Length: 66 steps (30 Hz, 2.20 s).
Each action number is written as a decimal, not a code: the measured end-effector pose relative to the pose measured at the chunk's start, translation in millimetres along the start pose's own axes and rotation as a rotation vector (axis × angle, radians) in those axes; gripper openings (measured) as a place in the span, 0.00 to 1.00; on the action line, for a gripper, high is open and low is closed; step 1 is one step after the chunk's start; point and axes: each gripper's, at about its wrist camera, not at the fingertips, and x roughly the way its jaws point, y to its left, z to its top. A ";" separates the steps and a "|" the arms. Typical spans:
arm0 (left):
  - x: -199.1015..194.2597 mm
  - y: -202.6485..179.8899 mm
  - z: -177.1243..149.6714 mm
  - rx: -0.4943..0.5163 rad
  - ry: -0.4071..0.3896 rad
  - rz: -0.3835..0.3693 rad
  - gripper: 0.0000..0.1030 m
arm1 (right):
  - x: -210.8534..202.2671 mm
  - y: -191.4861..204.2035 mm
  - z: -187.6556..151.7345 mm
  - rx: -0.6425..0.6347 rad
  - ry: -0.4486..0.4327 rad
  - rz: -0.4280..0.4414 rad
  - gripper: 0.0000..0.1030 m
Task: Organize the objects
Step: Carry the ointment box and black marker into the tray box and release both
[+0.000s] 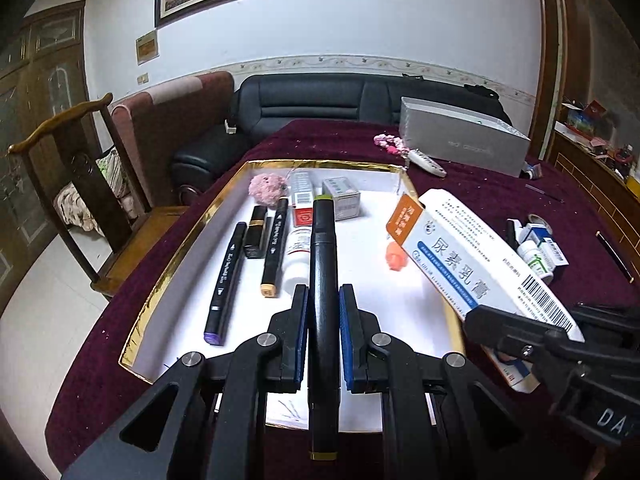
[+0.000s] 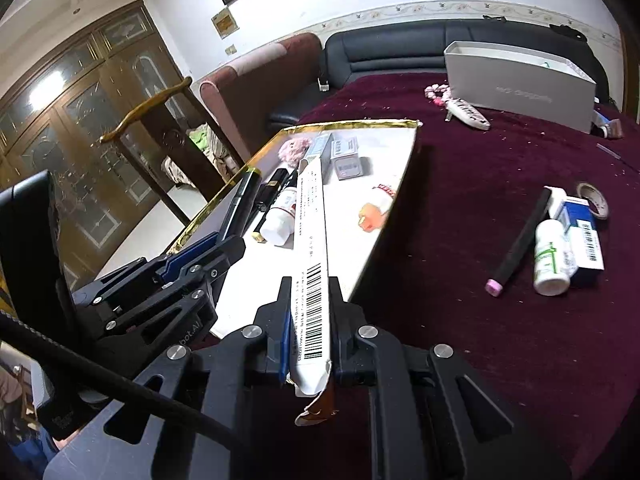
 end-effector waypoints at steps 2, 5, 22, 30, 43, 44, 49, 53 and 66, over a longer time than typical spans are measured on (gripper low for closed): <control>2.8 4.9 0.2 -0.009 0.004 0.007 0.11 | 7.3 4.0 2.3 -0.005 0.010 0.001 0.12; 7.2 12.3 1.8 -0.023 0.007 0.014 0.11 | 15.1 6.1 5.8 -0.006 0.020 -0.005 0.12; 27.2 23.7 -1.3 -0.025 0.051 0.026 0.11 | 47.3 12.1 7.0 0.001 0.080 -0.017 0.12; 33.1 28.0 -3.9 -0.027 0.081 0.035 0.11 | 56.7 14.1 4.1 -0.002 0.113 -0.032 0.12; 45.6 47.4 -8.0 -0.083 0.139 0.005 0.11 | 69.4 21.9 2.7 -0.039 0.142 -0.097 0.12; 45.6 48.1 -7.9 -0.086 0.139 0.002 0.11 | 71.4 22.9 3.4 -0.040 0.147 -0.100 0.12; 46.1 53.0 -7.9 -0.107 0.142 -0.021 0.11 | 78.5 29.1 5.1 -0.050 0.163 -0.110 0.12; 46.8 56.7 -7.0 -0.121 0.147 -0.036 0.11 | 77.9 32.7 4.9 -0.056 0.167 -0.113 0.13; 40.4 66.7 -4.2 -0.156 0.150 -0.081 0.12 | 65.2 35.8 5.1 -0.054 0.198 -0.108 0.35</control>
